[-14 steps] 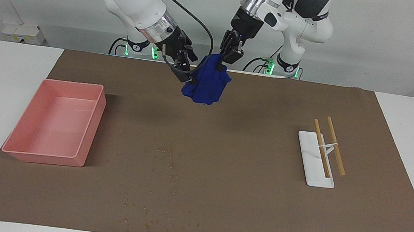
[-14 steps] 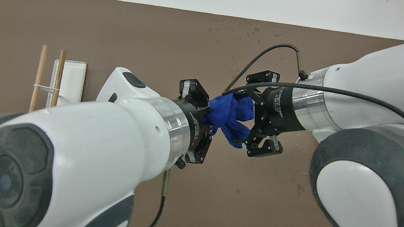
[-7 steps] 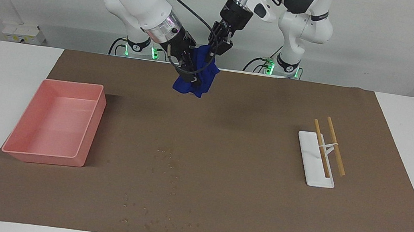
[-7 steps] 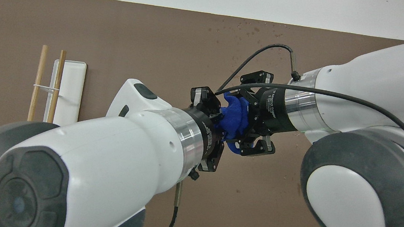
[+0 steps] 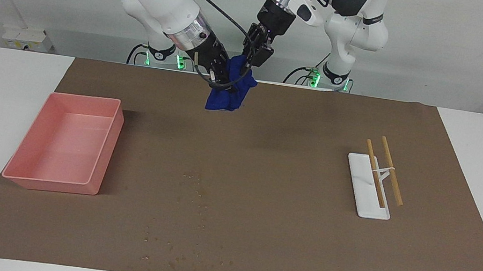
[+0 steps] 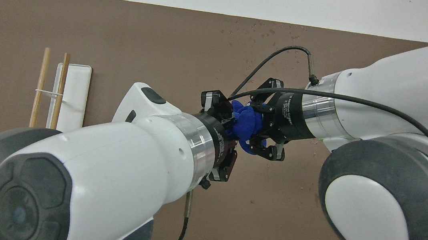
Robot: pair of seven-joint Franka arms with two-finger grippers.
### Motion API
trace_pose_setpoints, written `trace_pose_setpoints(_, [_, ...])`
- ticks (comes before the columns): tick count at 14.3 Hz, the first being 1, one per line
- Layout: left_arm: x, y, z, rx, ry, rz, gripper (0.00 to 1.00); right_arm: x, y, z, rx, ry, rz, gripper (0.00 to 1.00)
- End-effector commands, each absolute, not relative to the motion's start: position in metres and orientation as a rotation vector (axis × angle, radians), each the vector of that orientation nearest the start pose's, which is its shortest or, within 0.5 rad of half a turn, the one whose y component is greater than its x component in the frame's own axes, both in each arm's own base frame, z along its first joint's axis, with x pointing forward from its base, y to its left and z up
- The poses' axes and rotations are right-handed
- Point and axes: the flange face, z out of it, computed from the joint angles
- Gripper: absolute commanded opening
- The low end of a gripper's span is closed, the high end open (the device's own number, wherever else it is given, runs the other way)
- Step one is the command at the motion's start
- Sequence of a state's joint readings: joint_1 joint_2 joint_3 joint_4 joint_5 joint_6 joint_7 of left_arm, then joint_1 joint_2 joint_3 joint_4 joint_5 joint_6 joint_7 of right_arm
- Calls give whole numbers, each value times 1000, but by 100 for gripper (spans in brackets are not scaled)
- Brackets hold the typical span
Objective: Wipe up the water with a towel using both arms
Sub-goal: 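Grasp the cloth with the right gripper and open the left gripper, then carry the cloth with the right gripper while the left gripper withdraws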
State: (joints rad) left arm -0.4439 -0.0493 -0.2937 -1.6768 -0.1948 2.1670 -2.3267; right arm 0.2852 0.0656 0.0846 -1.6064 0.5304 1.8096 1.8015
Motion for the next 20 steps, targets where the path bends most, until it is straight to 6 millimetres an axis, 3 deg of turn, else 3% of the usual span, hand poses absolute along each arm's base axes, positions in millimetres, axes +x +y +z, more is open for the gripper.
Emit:
trace_pose_setpoints(1, [429,-400,670,1763,1901,-163,100,548,251,608,-1978,1850,468,0])
trace_pose_setpoints(4, [443,-377,666,1848,1884,-115,100,551,247,607,-2051,1794,370,0])
trace_pose_setpoints(10, [486,-260,640,2471,1533,-24,100,598,196,569,-2106,1491,-54,0])
trace_pose_setpoints(14, [503,-184,633,2765,1143,-52,100,656,168,520,-2305,1269,-343,0])
trace_pose_setpoints(17, [517,-130,631,2828,999,-29,100,702,170,469,-2362,1220,-477,0])
trace_pose_setpoints(18, [521,-108,631,2858,915,-22,100,716,170,460,-2339,1216,-503,0])
trace_pose_setpoints(20, [527,-67,629,2917,730,-3,100,726,174,434,-2337,1199,-518,0])
